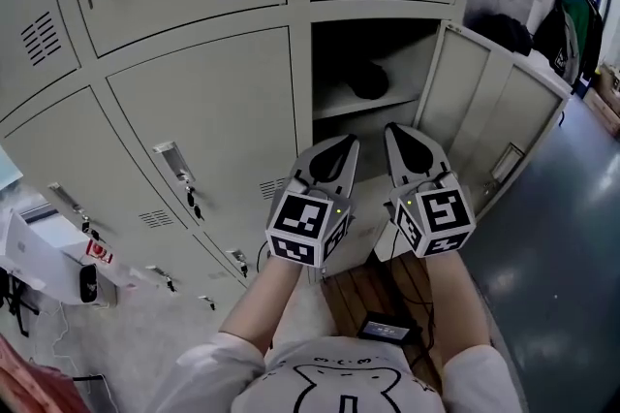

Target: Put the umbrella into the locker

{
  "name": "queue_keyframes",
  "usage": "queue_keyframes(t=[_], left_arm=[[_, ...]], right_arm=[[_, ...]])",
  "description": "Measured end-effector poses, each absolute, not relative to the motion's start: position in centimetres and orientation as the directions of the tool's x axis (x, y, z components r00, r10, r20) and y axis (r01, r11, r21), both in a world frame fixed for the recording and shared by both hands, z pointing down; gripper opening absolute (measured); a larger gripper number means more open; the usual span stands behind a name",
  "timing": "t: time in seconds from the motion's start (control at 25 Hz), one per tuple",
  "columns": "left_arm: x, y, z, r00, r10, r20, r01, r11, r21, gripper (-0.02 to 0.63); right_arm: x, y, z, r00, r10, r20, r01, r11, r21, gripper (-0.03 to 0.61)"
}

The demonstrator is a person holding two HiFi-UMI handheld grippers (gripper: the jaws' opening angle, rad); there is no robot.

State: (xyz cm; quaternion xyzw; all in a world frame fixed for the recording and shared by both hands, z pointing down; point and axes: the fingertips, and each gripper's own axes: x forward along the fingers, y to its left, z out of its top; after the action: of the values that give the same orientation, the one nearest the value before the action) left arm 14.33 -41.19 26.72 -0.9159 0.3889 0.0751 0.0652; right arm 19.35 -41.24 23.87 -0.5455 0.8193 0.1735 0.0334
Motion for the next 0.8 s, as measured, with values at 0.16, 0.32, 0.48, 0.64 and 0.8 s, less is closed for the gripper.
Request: queue_keyframes(t=[0.16, 0.32, 0.48, 0.64, 0.8], left_arm=[[14.1, -40.8, 27.5, 0.699, -0.689, -0.190, -0.708, -0.705, -0.050, 0.006], [13.9, -40.3, 28.7, 0.711, -0.681, -0.178, -0.696, -0.717, -0.038, 0.006], [14.1, -39.6, 29.5, 0.728, -0.665, -0.168, -0.680, -0.731, -0.051, 0.008], [14.1, -38.8, 29.7, 0.738, -0.651, -0.177, -0.668, -0.742, -0.059, 0.008], [14.2, -38.0, 29.7, 0.751, -0.634, -0.184, -0.653, -0.754, -0.068, 0.008]], right_arm=[[19.2, -39.7, 24.7, -0.373, -0.888, -0.267, -0.920, 0.316, 0.233, -0.015], [17.9, -38.1, 26.6, -0.377, -0.891, -0.251, -0.916, 0.320, 0.240, -0.015], [17.6, -37.2, 28.0, -0.358, -0.903, -0.239, -0.930, 0.322, 0.178, -0.015], [17.1, -36.6, 28.7, -0.351, -0.909, -0.227, -0.933, 0.319, 0.165, -0.015], [17.3, -36.0, 28.9, -0.335, -0.915, -0.223, -0.940, 0.310, 0.139, -0.015]])
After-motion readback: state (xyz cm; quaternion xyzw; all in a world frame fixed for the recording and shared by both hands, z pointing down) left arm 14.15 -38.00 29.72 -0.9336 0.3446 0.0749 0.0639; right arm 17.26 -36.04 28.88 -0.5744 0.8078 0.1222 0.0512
